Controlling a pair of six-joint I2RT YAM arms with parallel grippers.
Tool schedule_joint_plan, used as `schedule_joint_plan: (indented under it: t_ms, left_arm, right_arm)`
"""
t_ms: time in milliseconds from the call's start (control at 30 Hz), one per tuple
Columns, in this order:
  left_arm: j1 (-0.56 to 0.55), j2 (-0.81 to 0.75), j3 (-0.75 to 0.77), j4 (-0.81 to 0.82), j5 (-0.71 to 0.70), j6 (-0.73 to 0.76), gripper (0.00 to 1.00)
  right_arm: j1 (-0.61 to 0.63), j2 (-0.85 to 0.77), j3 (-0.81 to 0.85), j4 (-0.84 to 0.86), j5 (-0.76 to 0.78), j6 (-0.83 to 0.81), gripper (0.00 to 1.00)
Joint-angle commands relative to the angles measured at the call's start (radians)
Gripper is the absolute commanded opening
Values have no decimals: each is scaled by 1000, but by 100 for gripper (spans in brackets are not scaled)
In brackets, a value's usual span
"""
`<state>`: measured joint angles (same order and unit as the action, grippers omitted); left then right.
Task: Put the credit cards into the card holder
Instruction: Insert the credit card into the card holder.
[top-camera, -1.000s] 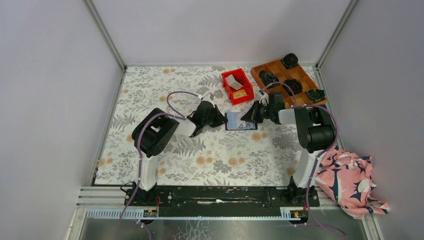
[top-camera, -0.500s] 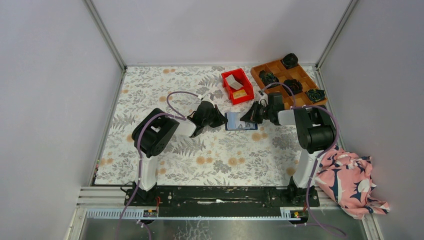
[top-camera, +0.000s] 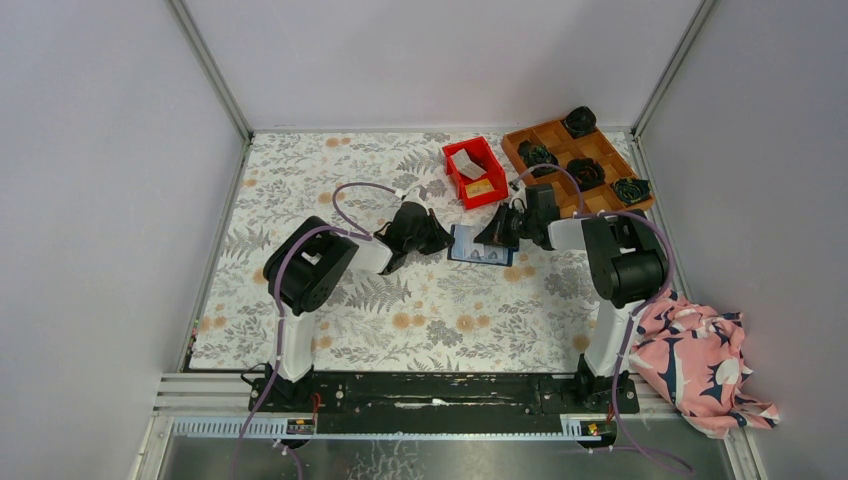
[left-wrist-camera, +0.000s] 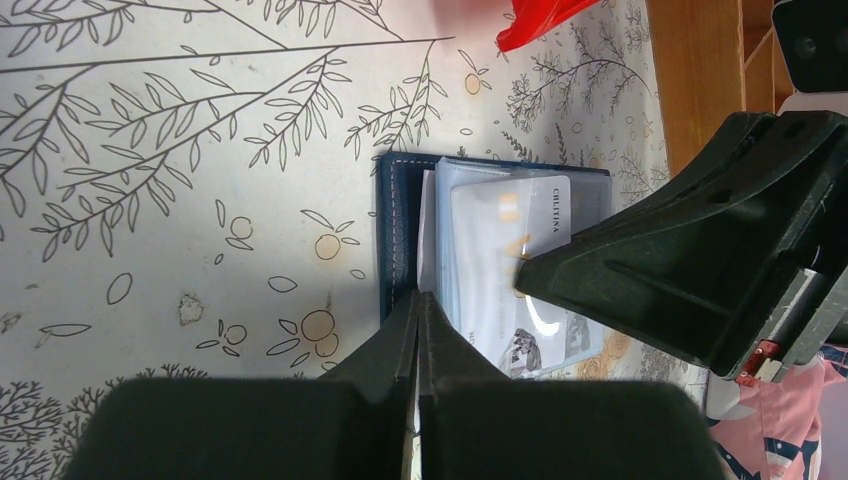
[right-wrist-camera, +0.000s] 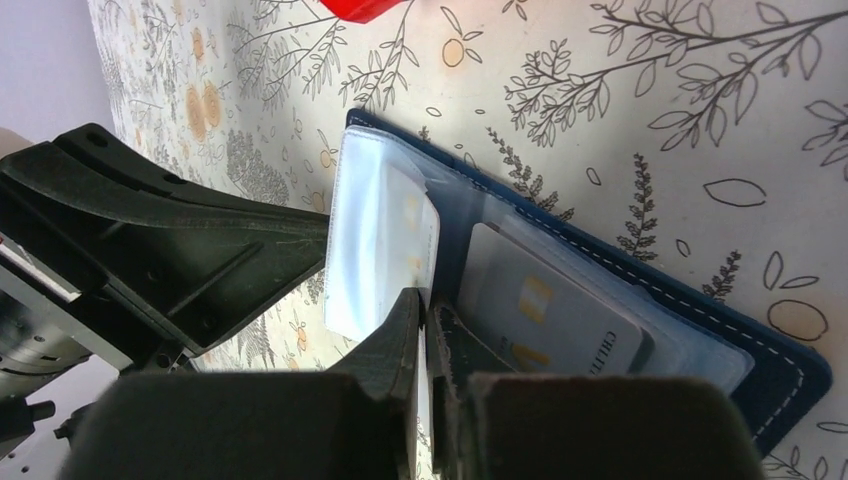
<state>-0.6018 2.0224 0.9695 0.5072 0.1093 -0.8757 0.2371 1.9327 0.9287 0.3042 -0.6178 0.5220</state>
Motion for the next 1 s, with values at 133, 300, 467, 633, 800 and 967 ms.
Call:
schedule_joint_plan:
  t_ms: [133, 300, 467, 633, 800, 967]
  left_arm:
    - [-10, 9, -33, -83, -30, 24, 0]
    - [-10, 6, -42, -79, -34, 24, 0]
    - [-10, 3, -51, -71, -35, 21, 0]
    - [-10, 1, -53, -70, -33, 21, 0]
    - [-10, 4, -54, -70, -32, 21, 0]
    - [-10, 10, -50, -69, -26, 20, 0]
  right_arm:
    - [46, -11, -21, -176, 156, -53, 31]
    - [46, -96, -21, -219, 209, -72, 38]
    - [45, -170, -18, -246, 239, -85, 40]
    - [46, -211, -31, -231, 246, -85, 41]
    - [47, -235, -33, -243, 287, -103, 39]
    - [51, -230, -25, -260, 334, -121, 19]
